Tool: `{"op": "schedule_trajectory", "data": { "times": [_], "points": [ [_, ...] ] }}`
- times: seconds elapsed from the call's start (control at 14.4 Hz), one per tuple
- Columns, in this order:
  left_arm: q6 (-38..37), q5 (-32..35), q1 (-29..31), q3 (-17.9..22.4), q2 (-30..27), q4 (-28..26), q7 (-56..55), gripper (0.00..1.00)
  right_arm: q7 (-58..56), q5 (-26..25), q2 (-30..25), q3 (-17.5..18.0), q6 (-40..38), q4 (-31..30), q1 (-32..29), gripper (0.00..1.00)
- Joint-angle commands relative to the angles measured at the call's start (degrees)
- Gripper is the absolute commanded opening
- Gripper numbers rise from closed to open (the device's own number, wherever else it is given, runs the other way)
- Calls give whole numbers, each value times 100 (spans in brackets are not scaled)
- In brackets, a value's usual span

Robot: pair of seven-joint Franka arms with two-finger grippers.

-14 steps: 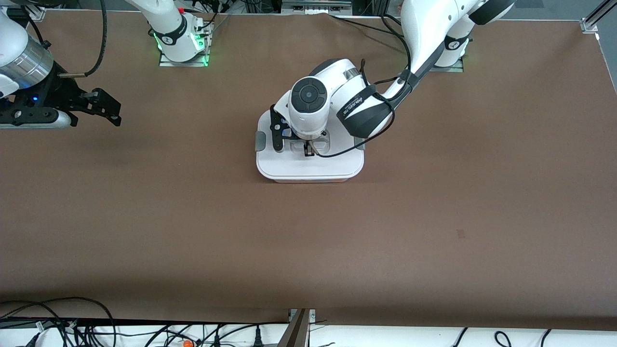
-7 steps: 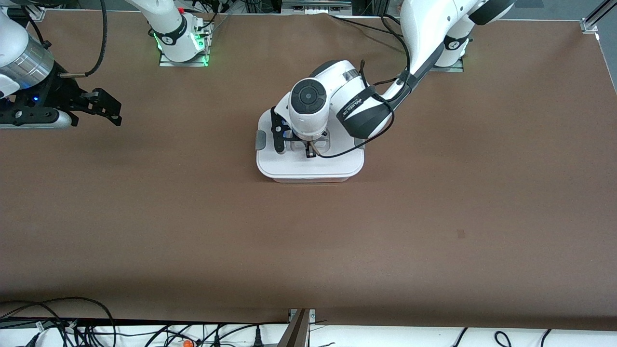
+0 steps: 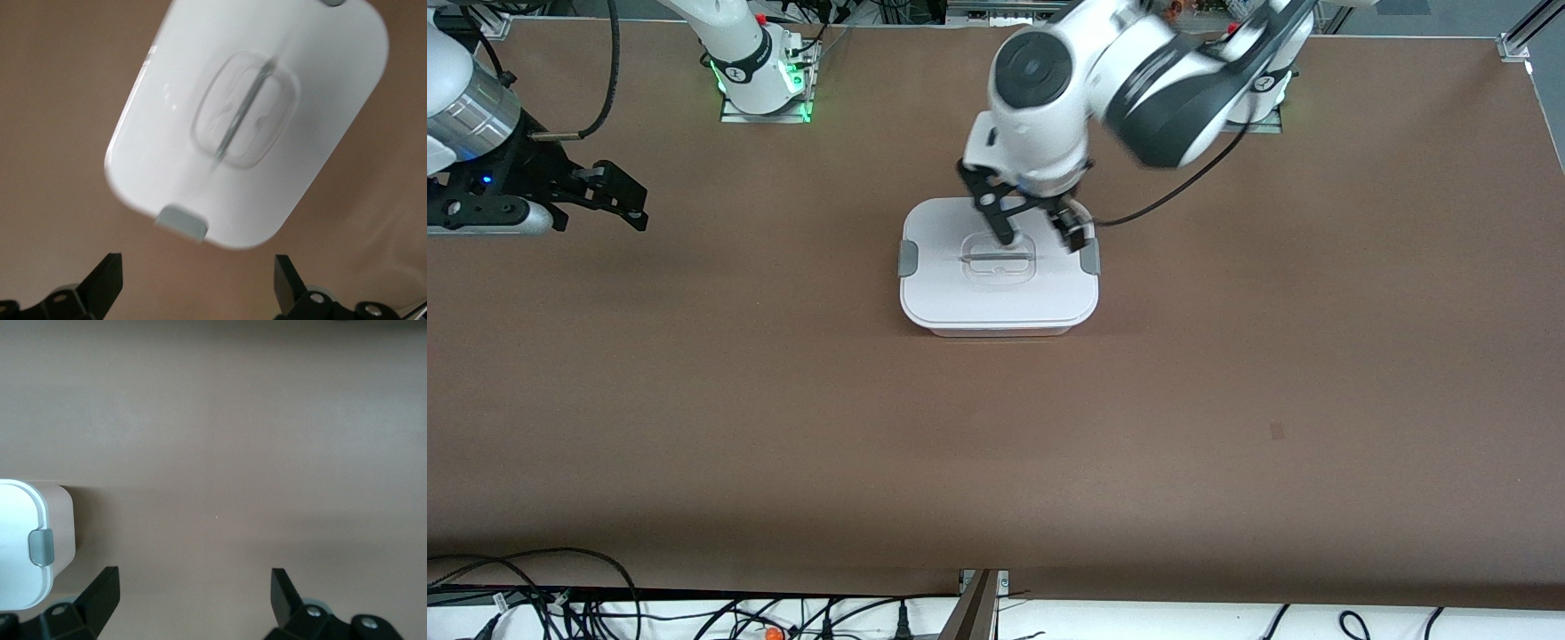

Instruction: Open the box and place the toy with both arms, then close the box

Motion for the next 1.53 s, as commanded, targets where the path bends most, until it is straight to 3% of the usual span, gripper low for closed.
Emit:
{"op": "schedule_trajectory", "data": {
  "times": [0.0, 0.28, 0.42, 0.56, 0.7, 0.83, 1.04, 1.11, 1.32, 1.46],
  "points": [
    [-380, 305, 709, 118, -608, -12, -128, 100, 44, 221, 16, -14, -63, 158, -25, 100],
    [-759, 191, 2088, 127, -838, 744, -224, 100, 88, 450, 7, -136, -133, 167, -34, 100],
    [-646, 17, 2538, 214, -847, 703, -198, 100, 44, 468, -28, -268, -299, 158, -34, 100],
    [-68, -308, 2523, 792, -1127, 309, -277, 100, 26, 494, -28, -286, -536, 167, -34, 100],
    [49, -729, 2392, 1520, -1425, -148, -478, 100, 61, 477, -37, -268, -975, 167, -34, 100],
    [468, -1301, 2163, 2198, -2144, -1234, -1004, 100, 113, 520, -2, -260, -951, 167, -16, 100],
    [1425, -1303, 1917, 2630, -3146, -3045, -1332, 100, 114, 119, 25, -67, -732, 149, 185, 100],
    [1629, -1303, 1794, 2728, -3306, -3356, -1332, 100, 114, 90, 34, -66, -618, 158, 177, 100],
    [1614, -1321, 1819, 2755, -3264, -3350, -1323, 100, 62, 99, 43, -75, -82, 158, 160, 100],
    [1361, -1286, 1819, 2746, -3090, -3079, -1332, 100, 70, 116, 69, -92, -115, 132, 125, 100]
  ]
}}
